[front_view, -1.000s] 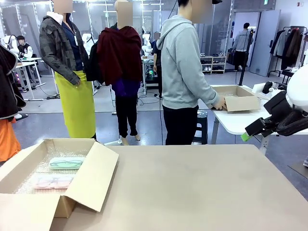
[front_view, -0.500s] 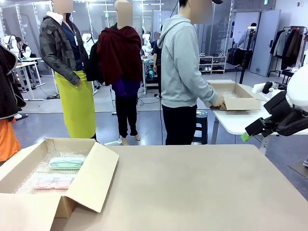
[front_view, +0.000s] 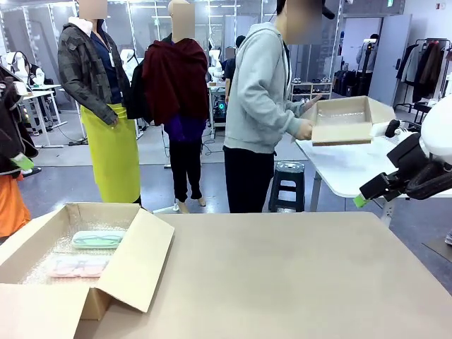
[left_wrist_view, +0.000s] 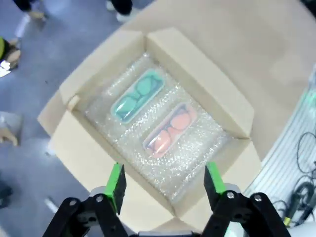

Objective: Pack the glasses set securely to prepare it for shipping.
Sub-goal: Position the Package Box on the left side of the table.

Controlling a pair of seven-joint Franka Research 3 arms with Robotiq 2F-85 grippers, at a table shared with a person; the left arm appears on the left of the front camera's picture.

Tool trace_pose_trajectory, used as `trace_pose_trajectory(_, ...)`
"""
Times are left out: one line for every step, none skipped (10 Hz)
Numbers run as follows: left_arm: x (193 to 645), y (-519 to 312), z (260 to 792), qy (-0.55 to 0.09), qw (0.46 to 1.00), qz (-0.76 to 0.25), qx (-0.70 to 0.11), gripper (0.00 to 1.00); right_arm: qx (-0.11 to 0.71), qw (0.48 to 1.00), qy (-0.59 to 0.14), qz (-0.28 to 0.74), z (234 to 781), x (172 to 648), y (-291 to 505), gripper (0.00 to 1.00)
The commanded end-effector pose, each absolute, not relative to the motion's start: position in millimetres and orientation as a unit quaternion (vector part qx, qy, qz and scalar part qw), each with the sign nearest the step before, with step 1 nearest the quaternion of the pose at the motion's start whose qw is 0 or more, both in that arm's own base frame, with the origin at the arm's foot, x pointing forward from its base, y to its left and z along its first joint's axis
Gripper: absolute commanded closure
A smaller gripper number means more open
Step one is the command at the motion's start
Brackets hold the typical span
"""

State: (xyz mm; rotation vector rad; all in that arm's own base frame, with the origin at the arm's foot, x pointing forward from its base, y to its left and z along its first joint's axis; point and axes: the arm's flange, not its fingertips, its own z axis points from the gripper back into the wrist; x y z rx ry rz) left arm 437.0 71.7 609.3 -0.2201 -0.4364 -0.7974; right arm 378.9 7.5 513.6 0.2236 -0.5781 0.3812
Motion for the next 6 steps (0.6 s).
trace_pose_trajectory(408,46,593,-0.230,0.879,-0.415,-0.047,0.19,0.107,0.934,-0.288,0.184,513,379,9,0.00)
trace_pose_trajectory(398,30,593,-0.233,0.869,-0.433,-0.049,0.19,0.107,0.934,-0.288,0.184,513,379,9,0.00)
trace_pose_trajectory(392,20,590,-0.249,0.864,-0.436,-0.036,0.19,0.107,0.934,-0.288,0.184,513,379,9,0.00)
trace_pose_trajectory(386,15,584,-0.242,0.860,-0.448,-0.025,0.19,0.107,0.934,-0.288,0.184,513,379,9,0.00)
trace_pose_trajectory(384,12,580,-0.239,0.859,-0.451,-0.030,0.19,0.107,0.934,-0.288,0.184,513,379,9,0.00)
trace_pose_trajectory(382,11,577,-0.234,0.861,-0.451,-0.034,0.19,0.107,0.934,-0.288,0.184,513,379,9,0.00)
